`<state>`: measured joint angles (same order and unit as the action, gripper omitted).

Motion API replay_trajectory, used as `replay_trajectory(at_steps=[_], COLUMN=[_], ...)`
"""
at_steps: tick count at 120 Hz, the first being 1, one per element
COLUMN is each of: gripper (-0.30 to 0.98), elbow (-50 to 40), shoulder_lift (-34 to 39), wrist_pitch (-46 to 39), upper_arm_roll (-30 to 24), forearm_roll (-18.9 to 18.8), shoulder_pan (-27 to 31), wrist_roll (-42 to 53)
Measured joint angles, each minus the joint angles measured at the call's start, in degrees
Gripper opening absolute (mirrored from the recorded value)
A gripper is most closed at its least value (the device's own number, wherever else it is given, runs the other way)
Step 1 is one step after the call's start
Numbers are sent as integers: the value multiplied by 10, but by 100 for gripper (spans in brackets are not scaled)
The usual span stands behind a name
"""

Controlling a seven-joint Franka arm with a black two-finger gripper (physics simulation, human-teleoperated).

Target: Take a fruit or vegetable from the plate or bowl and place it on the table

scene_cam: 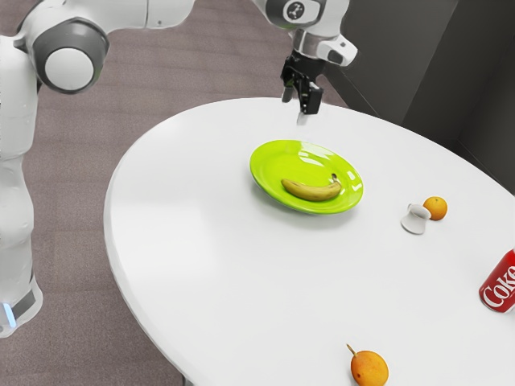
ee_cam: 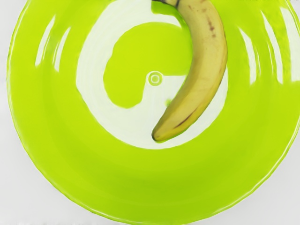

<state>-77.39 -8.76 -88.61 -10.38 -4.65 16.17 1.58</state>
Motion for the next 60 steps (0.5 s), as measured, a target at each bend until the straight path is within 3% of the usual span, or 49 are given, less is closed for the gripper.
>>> replay_trajectory(at_steps=[60], gripper=[69], elbow=[38], shoulder_lift=[0], wrist_pitch=[5], upper_arm_roll=[-3], forearm_roll=[-8], shoulder_pan=[5], wrist_roll=[11])
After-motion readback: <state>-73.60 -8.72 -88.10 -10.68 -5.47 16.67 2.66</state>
